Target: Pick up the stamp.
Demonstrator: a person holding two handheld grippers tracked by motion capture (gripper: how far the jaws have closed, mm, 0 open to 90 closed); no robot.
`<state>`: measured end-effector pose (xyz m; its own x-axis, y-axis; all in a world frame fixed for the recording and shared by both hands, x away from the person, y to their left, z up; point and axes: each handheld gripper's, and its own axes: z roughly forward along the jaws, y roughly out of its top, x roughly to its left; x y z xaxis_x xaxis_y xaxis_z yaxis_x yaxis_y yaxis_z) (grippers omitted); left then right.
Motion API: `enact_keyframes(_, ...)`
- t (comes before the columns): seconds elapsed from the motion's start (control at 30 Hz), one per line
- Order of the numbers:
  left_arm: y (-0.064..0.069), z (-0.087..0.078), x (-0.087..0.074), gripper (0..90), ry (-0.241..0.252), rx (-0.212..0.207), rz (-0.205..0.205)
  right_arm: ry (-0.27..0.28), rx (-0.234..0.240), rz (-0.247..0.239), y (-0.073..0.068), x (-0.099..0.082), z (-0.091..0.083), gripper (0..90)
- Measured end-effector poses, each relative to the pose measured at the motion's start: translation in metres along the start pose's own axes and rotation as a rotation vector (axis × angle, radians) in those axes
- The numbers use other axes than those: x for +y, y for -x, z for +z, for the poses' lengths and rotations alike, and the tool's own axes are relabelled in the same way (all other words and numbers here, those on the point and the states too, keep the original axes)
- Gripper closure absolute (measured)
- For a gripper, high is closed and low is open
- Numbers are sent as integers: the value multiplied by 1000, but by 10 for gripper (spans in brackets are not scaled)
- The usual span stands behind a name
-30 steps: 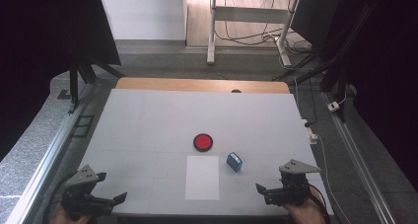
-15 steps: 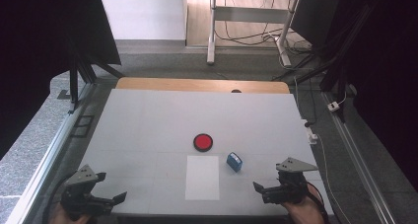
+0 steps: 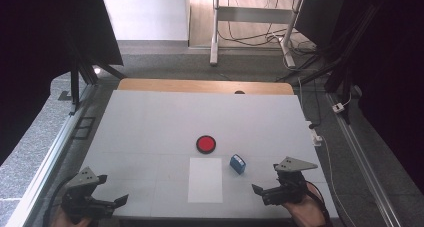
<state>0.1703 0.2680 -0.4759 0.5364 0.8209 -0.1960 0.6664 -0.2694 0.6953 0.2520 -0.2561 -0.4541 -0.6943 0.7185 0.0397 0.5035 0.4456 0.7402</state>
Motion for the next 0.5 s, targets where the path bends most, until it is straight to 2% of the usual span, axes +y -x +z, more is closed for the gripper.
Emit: enact_keyframes(0.5,0,0,0,0,-1,1,2,5,30,-20,-3,10,16,0)
